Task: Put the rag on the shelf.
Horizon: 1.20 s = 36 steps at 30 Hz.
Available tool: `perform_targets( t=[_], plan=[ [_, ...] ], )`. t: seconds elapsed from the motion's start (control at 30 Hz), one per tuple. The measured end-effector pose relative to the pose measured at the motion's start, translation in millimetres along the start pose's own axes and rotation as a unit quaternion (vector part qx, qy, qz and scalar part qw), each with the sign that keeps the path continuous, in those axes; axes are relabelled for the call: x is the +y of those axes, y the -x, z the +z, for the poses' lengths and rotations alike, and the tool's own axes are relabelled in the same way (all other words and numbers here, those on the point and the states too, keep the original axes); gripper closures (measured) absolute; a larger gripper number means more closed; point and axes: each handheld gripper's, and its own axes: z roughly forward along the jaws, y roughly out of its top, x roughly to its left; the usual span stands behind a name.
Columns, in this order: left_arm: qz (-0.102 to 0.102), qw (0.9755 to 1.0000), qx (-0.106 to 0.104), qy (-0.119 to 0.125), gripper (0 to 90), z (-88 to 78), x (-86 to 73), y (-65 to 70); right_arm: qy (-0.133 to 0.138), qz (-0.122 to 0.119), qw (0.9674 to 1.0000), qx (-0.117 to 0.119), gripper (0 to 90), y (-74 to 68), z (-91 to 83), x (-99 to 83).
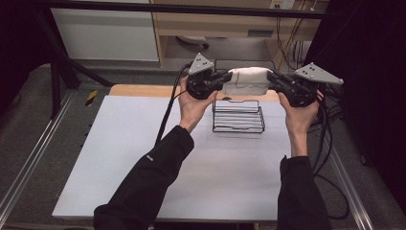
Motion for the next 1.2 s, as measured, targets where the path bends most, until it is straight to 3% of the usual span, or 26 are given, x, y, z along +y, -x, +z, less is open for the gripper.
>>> perform_targets(
  t=[0.43,0.53,0.77,0.93,1.07,1.2],
  plan=[
    [0.013,0.9995,0.0,-0.029,80.8,-4.5,-15.8,7.6,-0.027,0.005,0.9995,0.016,82.6,-6.8,-8.7,-26.9],
    [0.008,0.9997,-0.006,-0.023,79.2,-10.6,-11.2,6.4,-0.028,0.004,0.9995,0.017,82.6,-6.0,-8.5,-30.4],
    [0.009,0.9997,0.014,-0.02,78.1,-12.3,16.4,1.6,-0.03,0.002,0.9994,0.019,82.5,-6.6,-7.6,-35.4],
    [0.007,0.9982,0.019,-0.057,83.1,4.9,29.8,0.4,-0.031,-0.001,0.9993,0.02,82.5,-6.6,-8.4,-36.6],
    [-0.006,0.9969,0.008,-0.078,89.2,16.1,29.6,-1.4,-0.031,0.0,0.9993,0.021,82.5,-7.0,-8.5,-37.3],
    [-0.005,0.9954,-0.004,-0.096,89.6,19.9,23.4,-0.3,-0.033,-0.001,0.9991,0.025,82.3,-5.8,-9.0,-38.8]
  ],
)
